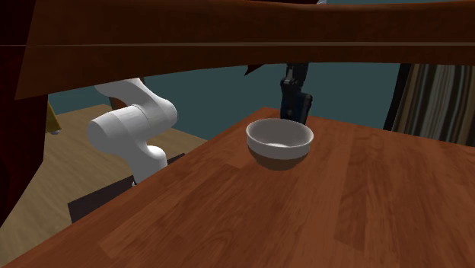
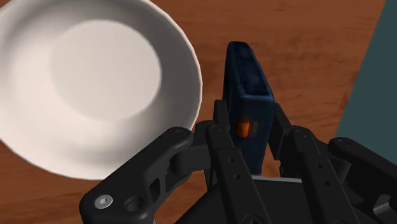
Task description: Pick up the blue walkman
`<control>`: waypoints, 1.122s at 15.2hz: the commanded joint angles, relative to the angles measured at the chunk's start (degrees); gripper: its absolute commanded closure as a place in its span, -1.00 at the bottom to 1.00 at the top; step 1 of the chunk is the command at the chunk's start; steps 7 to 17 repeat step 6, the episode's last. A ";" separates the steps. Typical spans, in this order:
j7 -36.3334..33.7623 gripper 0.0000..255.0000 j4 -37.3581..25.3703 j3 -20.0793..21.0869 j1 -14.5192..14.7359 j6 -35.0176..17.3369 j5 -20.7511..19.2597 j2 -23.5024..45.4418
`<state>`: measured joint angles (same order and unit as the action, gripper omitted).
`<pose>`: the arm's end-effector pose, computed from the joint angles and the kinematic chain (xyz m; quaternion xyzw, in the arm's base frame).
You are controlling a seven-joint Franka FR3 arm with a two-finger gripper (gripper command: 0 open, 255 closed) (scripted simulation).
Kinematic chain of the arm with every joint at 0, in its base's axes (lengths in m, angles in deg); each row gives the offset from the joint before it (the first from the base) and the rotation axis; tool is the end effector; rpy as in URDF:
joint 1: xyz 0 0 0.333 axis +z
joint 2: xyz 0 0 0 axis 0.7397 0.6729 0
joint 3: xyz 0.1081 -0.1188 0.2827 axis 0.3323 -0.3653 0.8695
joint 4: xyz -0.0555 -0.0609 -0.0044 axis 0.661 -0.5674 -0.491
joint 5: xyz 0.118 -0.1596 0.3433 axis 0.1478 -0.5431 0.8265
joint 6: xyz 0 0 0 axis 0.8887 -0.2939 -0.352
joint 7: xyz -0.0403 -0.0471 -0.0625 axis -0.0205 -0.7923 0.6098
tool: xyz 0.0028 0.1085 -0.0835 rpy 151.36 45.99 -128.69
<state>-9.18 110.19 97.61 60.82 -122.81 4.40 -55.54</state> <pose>0.3521 0.2511 0.5484 -0.9783 -0.1119 0.0343 0.1709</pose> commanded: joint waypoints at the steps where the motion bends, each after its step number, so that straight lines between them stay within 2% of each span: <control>1: -0.47 1.00 -1.42 -0.24 -0.06 1.54 -0.20 -0.16; 4: -1.20 1.00 -3.85 -0.49 -0.14 3.63 -0.50 0.06; 17: -1.24 1.00 -3.97 -0.50 -0.14 3.74 -0.52 0.07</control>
